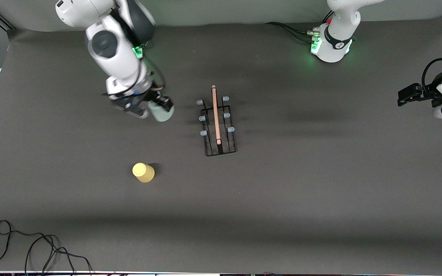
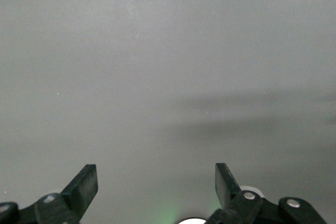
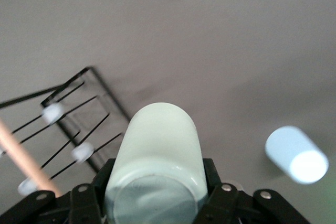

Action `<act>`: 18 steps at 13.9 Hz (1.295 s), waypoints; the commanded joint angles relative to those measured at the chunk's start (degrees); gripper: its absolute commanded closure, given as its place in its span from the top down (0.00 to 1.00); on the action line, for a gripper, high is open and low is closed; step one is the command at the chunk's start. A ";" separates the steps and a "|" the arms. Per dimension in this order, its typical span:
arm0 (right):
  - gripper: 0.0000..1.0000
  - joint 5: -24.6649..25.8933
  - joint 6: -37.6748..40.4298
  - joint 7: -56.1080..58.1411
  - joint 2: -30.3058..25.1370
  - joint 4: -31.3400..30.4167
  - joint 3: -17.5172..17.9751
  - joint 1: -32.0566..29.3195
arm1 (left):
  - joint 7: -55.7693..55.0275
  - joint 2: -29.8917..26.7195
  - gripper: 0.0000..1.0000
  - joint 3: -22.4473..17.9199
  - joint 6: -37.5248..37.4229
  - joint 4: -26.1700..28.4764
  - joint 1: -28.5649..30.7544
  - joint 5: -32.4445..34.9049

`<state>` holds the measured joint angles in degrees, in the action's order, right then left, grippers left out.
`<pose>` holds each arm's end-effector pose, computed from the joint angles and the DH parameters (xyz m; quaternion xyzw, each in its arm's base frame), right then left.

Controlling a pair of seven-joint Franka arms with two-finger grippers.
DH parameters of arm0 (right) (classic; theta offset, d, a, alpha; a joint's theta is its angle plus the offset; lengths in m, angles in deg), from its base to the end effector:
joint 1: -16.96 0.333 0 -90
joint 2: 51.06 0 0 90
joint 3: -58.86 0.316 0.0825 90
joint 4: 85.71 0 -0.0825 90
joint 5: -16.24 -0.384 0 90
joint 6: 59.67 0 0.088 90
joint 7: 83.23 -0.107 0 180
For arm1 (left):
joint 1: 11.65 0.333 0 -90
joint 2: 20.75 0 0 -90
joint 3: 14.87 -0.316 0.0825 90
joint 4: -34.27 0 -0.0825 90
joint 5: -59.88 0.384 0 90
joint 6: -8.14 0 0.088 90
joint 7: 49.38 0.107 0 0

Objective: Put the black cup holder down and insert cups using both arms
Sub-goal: 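Carry the green cup with the right gripper onto a rack peg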

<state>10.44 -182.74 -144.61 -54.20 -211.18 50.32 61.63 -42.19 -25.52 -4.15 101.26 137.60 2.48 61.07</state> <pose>0.4204 0.3115 0.4114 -0.9684 0.2448 0.0311 0.0353 0.5249 0.0302 0.5636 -0.9981 0.0333 0.0496 0.0135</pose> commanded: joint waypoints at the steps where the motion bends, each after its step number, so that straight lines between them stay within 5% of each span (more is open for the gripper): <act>1: 0.00 -0.79 -1.80 -8.11 2.52 2.25 -0.60 5.50 | 1.42 1.26 1.00 -3.50 -3.64 -3.48 -3.21 0.04; 6: 0.00 -0.53 -7.08 -15.17 6.82 2.34 -0.60 11.05 | 1.51 3.19 1.00 -14.75 -5.58 -7.61 -17.18 3.01; 11: 0.00 -0.18 -9.73 -15.79 10.51 2.25 -0.69 12.46 | 1.24 3.10 1.00 -15.99 -6.37 -7.44 -19.49 4.09; 12: 0.17 -0.18 -9.73 -15.79 10.95 2.25 -0.69 12.37 | 1.33 3.02 1.00 -16.17 -6.28 -7.44 -19.40 4.00; 13: 0.77 -0.18 -9.73 -15.79 11.04 2.25 -0.69 12.37 | 1.33 2.93 1.00 -16.52 -4.98 -7.44 -17.92 3.30; 15: 1.00 -0.18 -9.56 -15.79 10.70 2.33 -0.69 12.20 | 0.63 2.93 1.00 -16.52 -4.18 -7.18 -17.03 0.32; 18: 1.00 -0.18 -9.03 -13.52 8.94 2.51 -1.91 11.41 | 0.54 2.84 1.00 -16.43 -4.96 -7.17 -17.20 0.39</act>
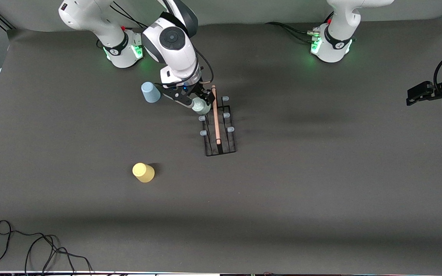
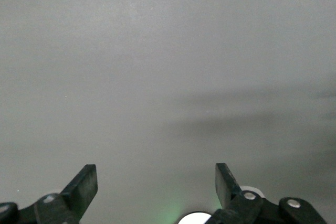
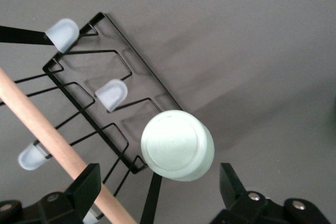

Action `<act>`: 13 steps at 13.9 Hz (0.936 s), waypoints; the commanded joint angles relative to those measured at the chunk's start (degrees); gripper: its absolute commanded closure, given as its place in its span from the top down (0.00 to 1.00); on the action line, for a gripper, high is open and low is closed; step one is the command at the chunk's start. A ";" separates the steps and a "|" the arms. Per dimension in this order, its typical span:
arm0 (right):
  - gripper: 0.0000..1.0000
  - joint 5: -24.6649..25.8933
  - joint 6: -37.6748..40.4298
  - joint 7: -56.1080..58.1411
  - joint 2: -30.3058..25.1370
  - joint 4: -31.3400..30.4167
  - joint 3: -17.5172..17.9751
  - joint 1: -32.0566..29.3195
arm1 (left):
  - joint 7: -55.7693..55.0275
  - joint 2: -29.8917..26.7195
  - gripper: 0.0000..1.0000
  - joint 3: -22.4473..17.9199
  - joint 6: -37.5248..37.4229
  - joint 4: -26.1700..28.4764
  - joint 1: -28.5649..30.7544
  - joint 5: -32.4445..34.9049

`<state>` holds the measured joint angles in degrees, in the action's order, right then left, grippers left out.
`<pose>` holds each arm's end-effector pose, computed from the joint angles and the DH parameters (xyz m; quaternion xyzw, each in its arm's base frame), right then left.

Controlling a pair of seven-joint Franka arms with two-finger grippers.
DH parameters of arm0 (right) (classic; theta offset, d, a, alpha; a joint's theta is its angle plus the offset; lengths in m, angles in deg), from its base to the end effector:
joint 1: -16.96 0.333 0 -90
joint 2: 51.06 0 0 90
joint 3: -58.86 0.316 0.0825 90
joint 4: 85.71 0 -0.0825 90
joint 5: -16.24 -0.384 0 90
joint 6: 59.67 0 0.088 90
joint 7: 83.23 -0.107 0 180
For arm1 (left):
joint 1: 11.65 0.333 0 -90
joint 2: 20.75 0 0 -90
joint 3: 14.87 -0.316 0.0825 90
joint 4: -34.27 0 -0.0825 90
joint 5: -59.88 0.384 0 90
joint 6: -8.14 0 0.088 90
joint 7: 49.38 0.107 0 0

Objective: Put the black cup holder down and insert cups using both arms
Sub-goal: 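Carry the green cup with the right gripper onto a rack peg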

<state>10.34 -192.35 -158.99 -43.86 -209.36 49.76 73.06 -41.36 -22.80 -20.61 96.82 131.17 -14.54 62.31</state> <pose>0.3780 0.4095 0.3442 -0.9593 0.2805 0.0169 0.0286 0.5359 0.0322 0.5856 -0.9973 0.0458 0.0555 0.0142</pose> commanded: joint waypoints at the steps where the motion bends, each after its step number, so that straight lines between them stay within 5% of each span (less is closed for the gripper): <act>1: 0.99 0.00 1.54 4.88 -2.27 0.78 -3.80 -0.02 | -0.29 0.12 1.00 0.03 -0.62 -0.83 -0.18 -0.84; 4: 0.99 -0.08 8.22 19.11 -1.76 4.46 -11.00 -0.02 | -0.29 -0.14 1.00 -0.06 -1.06 -0.74 -0.01 -0.05; 8: 1.00 -1.31 7.18 38.26 4.12 7.89 -21.73 -0.63 | -1.78 -0.58 1.00 0.38 -0.97 -1.01 -0.45 0.83; 13: 1.00 -21.32 3.13 58.94 16.68 14.47 -22.81 -10.38 | -1.78 -1.11 1.00 0.29 0.25 -0.92 -0.36 0.92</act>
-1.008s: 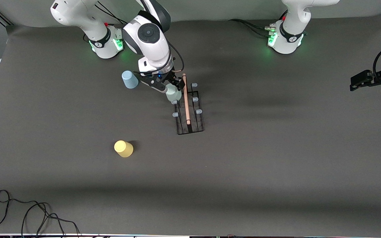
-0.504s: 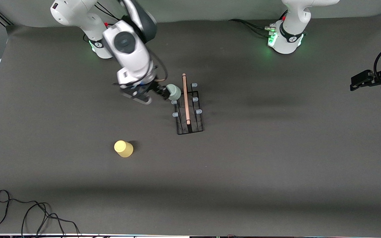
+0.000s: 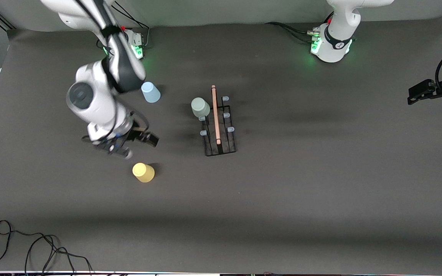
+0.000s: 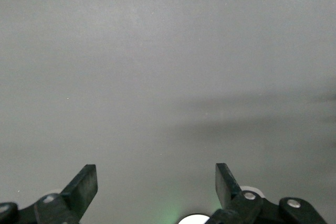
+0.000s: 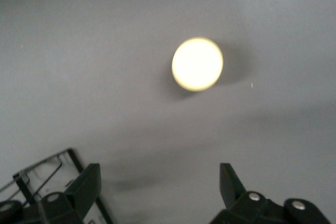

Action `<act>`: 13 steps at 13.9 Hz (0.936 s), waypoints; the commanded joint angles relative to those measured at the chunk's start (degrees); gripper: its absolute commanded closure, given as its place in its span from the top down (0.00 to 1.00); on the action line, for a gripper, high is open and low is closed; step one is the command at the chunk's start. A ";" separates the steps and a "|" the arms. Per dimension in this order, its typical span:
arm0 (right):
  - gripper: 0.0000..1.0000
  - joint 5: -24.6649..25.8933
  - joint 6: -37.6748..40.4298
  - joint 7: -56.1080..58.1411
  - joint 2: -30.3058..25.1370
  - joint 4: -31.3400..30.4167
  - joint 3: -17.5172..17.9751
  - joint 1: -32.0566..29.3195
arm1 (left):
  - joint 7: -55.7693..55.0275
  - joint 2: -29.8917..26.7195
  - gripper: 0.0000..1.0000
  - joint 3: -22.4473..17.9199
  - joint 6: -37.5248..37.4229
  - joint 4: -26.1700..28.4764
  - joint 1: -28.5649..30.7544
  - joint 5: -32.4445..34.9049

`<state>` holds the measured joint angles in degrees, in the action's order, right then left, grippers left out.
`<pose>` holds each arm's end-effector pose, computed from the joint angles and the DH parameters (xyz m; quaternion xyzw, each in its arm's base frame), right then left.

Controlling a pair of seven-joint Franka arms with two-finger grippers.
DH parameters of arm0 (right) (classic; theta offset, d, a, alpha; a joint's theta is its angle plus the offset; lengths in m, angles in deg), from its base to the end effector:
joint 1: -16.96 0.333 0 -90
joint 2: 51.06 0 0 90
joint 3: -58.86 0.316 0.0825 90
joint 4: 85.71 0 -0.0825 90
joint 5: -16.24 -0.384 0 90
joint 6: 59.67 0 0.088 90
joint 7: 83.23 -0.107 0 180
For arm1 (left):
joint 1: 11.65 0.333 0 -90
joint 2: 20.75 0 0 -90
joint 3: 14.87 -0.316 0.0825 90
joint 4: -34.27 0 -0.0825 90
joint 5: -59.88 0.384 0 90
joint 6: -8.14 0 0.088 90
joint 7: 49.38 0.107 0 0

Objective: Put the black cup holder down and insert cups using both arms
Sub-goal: 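Release the green cup and grasp the yellow cup with the right gripper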

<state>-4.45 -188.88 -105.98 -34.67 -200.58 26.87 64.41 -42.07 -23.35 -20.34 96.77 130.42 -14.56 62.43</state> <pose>0.5694 0.1795 0.3362 -0.9838 0.1663 0.0113 0.0653 0.5342 0.0298 0.5968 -0.9980 0.0420 0.0446 0.0163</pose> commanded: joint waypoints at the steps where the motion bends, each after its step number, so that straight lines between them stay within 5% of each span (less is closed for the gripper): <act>1: 1.00 -7.87 -0.43 7.01 11.08 7.71 0.00 -2.18 | -1.25 -0.48 1.00 0.02 1.27 -0.18 -0.34 0.80; 10: 0.99 -8.32 -7.55 10.01 21.83 9.76 0.87 -4.82 | -1.42 -0.13 1.00 0.11 4.01 0.17 -0.52 0.10; 11: 0.89 -9.10 -7.55 10.01 21.84 9.67 1.40 -4.82 | -1.51 -0.04 1.00 0.11 3.74 0.17 -0.43 -0.25; 12: 0.29 -10.33 -7.37 10.10 21.75 9.67 1.49 -4.73 | -1.86 0.14 1.00 0.11 3.65 0.26 -0.26 -0.61; 13: 0.00 -10.51 -7.02 10.10 21.40 9.75 1.49 -4.82 | -2.04 0.14 1.00 0.11 3.57 0.52 -0.34 -1.39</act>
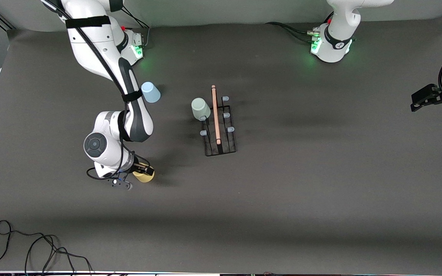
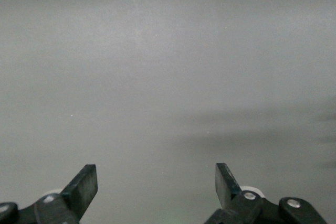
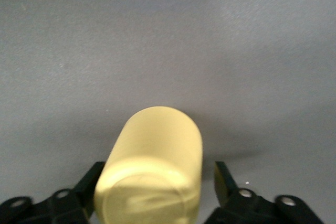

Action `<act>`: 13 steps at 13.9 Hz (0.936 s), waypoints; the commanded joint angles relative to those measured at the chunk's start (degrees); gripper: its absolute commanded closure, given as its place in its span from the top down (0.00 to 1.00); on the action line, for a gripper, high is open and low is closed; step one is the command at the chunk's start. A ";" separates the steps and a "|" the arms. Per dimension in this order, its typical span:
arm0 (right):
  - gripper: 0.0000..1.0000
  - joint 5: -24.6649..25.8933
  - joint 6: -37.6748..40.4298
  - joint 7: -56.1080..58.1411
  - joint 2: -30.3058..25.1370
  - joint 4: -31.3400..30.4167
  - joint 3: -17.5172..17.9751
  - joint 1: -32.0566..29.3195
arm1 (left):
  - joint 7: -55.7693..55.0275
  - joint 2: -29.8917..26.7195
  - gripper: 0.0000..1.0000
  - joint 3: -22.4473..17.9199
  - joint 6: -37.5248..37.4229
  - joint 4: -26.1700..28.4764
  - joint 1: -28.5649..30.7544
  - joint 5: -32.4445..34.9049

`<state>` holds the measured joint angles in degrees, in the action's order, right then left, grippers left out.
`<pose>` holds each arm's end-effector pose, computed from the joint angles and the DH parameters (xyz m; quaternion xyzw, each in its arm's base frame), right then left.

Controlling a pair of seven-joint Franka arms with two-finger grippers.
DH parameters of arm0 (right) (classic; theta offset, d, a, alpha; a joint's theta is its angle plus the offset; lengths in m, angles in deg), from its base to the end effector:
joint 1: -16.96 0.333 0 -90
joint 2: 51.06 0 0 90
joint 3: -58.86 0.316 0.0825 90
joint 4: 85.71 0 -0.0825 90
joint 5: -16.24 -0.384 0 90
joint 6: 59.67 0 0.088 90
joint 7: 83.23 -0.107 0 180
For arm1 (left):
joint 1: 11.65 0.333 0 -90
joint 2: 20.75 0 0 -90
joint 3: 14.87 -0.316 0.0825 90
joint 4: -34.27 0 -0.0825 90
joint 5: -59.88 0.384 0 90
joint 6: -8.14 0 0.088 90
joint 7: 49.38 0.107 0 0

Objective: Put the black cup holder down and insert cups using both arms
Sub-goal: 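Release the green cup and grasp the yellow cup with the right gripper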

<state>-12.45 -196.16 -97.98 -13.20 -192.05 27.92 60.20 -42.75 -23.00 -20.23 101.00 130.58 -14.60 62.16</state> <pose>0.6169 0.1592 0.2028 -0.9871 0.1601 0.0023 0.0077 0.5440 0.0279 0.5983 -0.9991 0.0381 0.0119 0.0171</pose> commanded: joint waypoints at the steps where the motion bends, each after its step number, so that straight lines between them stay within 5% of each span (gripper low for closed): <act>1: 0.00 -2.52 0.44 2.10 -0.59 1.14 0.44 -0.79 | -1.45 -0.29 1.00 0.00 -0.67 0.37 -0.39 -1.92; 7: 0.00 -1.91 11.49 -3.94 -11.12 1.31 -0.09 0.53 | -4.00 -0.38 1.00 0.00 -2.08 0.28 -0.92 -2.89; 13: 0.00 1.17 13.97 -27.75 -16.42 2.71 -0.26 13.87 | -3.56 -0.55 1.00 0.26 -2.34 -0.07 -1.09 -2.10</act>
<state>-13.25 -182.12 -117.41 -29.18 -189.58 28.01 69.16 -45.65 -22.88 -19.90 99.07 130.64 -15.02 59.84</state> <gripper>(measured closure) 0.300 0.000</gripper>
